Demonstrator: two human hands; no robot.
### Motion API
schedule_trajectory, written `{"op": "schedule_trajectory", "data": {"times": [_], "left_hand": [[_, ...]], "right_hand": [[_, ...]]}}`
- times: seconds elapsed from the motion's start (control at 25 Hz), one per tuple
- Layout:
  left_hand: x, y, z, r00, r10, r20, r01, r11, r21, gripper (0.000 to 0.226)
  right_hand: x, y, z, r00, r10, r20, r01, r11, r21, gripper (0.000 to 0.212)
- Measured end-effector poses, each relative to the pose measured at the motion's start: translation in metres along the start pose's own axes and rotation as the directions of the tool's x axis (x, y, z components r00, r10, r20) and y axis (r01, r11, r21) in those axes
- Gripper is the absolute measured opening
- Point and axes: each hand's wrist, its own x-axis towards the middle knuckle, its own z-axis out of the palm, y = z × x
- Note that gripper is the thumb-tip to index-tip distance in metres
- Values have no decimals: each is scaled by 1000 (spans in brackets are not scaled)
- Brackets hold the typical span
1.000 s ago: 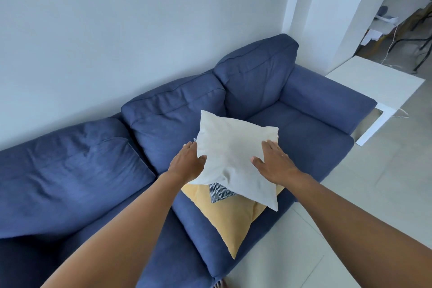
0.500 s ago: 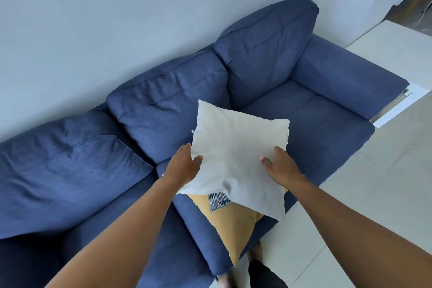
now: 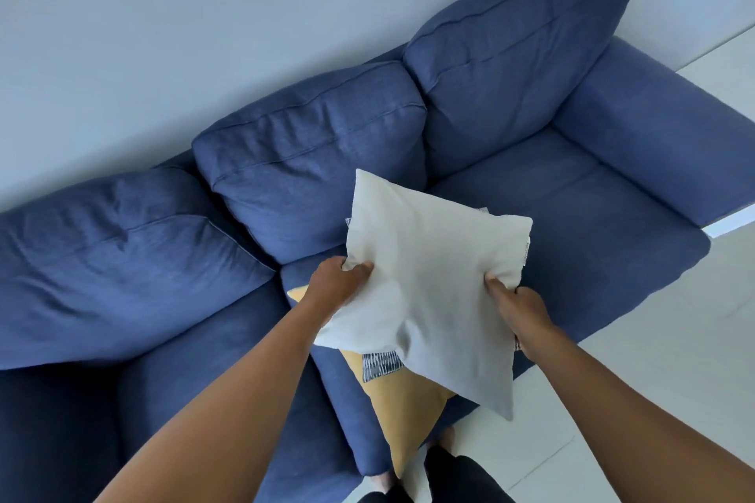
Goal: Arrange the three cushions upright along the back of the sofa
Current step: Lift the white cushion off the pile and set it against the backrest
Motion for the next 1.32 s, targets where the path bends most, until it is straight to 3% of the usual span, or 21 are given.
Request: {"op": "schedule_trajectory", "data": {"times": [0.24,0.32,0.48,0.68,0.8,1.0,1.08,1.32], "left_hand": [[-34,13,-13,988,73,-134,-100,974,-202,13],[-47,9,-30,987,57,-149,-93,965,-246,15],[-83,-12,-74,972,-31,-234,-58,928,-367,21],[-128,-61,-135,916,-194,-353,-2,874,-486,46],[-148,-93,-168,898,-215,-385,-38,832,-554,54],[-158,-163,-235,917,-198,-346,-93,737,-669,19],[-155,-194,-261,921,-192,-338,-100,724,-683,16],[-134,-310,-348,953,-121,-279,-108,724,-681,37]], "right_hand": [[-21,-52,3,994,-97,-42,103,979,176,71],[-31,-74,9,990,-143,9,136,956,260,68],[-53,-110,33,938,-288,192,212,917,338,27],[-88,-128,110,836,-402,373,268,893,360,21],[-113,-130,151,787,-426,448,312,899,307,23],[-153,-121,226,745,-445,497,404,894,195,34],[-169,-113,258,745,-448,495,439,887,143,30],[-212,-72,374,776,-429,463,471,882,29,22]]}}
